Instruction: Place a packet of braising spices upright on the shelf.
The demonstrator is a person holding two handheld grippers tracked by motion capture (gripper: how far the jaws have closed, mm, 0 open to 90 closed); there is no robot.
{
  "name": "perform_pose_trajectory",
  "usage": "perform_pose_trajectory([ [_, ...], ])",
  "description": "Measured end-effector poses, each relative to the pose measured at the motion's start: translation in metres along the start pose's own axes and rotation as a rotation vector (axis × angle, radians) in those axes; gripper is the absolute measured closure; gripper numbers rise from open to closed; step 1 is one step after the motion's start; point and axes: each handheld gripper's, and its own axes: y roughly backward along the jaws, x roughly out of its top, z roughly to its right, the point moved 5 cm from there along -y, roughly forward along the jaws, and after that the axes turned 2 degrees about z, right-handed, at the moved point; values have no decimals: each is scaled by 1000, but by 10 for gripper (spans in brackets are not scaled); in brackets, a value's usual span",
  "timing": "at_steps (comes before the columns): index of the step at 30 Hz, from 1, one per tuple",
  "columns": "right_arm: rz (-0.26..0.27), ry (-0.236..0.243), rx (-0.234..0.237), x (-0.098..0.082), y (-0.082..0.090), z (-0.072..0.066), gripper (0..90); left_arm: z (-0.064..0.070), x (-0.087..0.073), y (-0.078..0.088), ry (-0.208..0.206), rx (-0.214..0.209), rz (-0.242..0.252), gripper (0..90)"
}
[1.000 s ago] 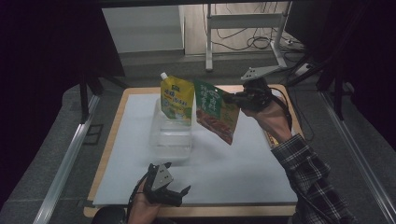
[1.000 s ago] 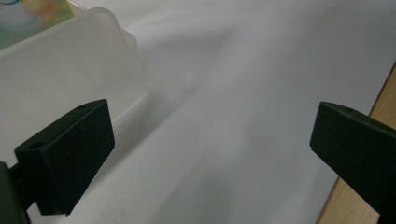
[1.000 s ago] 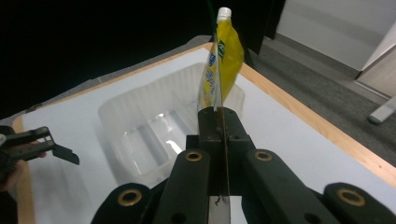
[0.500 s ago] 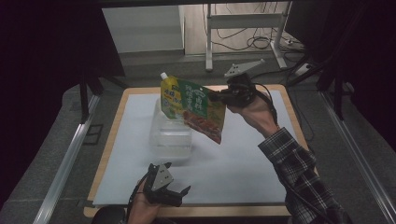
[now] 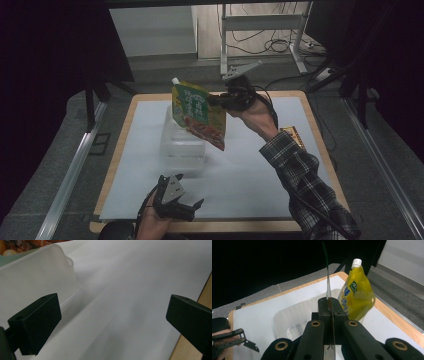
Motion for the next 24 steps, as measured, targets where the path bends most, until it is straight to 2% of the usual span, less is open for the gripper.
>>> perform_pose_trajectory([
  [16,7,27,15,17,-32,-2,892,1,0,-1,-2,-2,-5,0],
  [24,2,36,29,22,-54,-4,892,1,-1,-1,-4,-2,-9,0],
])
